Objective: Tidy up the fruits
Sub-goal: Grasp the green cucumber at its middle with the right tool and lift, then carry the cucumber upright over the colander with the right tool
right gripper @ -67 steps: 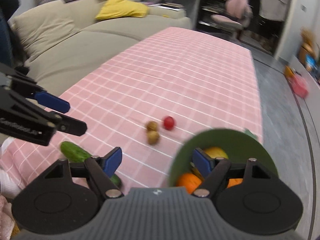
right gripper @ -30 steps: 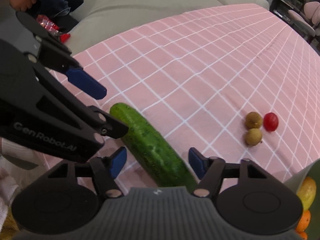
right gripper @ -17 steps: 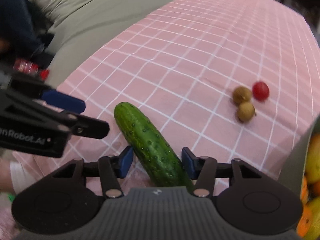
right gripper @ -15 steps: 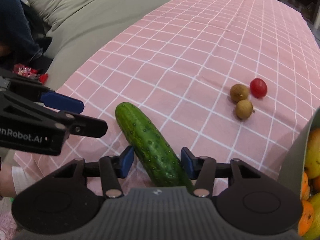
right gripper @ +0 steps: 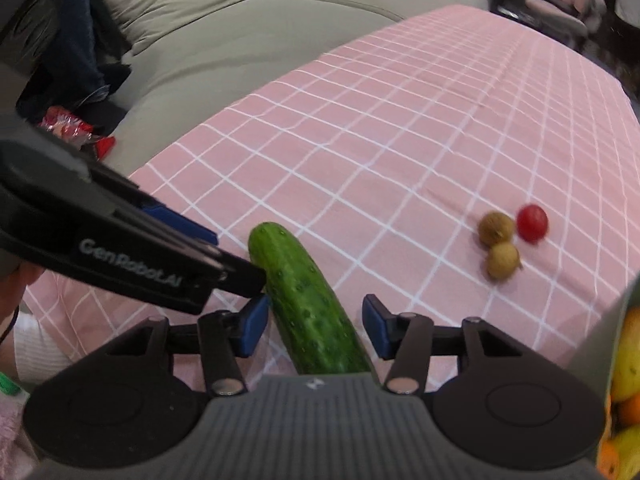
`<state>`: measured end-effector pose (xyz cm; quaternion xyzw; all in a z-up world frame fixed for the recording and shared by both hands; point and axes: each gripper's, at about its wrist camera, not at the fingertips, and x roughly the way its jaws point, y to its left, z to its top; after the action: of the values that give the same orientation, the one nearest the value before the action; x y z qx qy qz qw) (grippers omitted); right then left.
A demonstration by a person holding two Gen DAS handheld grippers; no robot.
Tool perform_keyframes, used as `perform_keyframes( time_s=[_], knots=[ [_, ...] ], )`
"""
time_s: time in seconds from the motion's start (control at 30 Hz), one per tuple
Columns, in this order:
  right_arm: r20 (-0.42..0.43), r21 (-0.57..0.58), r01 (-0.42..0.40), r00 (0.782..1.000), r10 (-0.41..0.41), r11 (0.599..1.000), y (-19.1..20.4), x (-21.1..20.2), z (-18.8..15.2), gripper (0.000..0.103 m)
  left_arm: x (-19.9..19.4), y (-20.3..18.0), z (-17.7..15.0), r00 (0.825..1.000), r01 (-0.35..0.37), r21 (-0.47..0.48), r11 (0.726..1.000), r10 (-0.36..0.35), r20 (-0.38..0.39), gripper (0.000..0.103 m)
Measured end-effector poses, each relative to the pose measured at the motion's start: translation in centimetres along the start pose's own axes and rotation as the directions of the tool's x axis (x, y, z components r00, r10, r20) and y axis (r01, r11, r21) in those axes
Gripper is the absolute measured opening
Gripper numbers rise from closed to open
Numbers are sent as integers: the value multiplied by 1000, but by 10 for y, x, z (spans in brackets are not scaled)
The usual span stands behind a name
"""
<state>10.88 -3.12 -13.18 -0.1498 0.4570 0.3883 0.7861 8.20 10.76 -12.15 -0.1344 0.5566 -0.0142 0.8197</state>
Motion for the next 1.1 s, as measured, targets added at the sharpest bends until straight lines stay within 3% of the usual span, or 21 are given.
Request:
perform_keyframes(
  time_s=[0.33,0.5,0.57,0.87,1.1],
  knots=[
    [2,9,-34,999,34,999,-5,12,-3,47,0,-9,5,999,-34,63,997,33,10,55],
    [33,64,-36,999,34,997,-14,4,-5,43,-9,-8,12,999,18,14,1000,-18,44,55],
    [53,94,-34,998,30,995,-20,-5,-5,41,-16,-4,16,997,47,-19,999,-46,64,55],
    [162,174,-8,986,-21,985,-31,-45,-7,36,-48,-24,23,985,9,30,1000,-14,172,55],
    [261,227,-9,964,-52,974,-33,-89,-8,34,-71,-42,27,962,28,58,998,-42,268,55]
  ],
)
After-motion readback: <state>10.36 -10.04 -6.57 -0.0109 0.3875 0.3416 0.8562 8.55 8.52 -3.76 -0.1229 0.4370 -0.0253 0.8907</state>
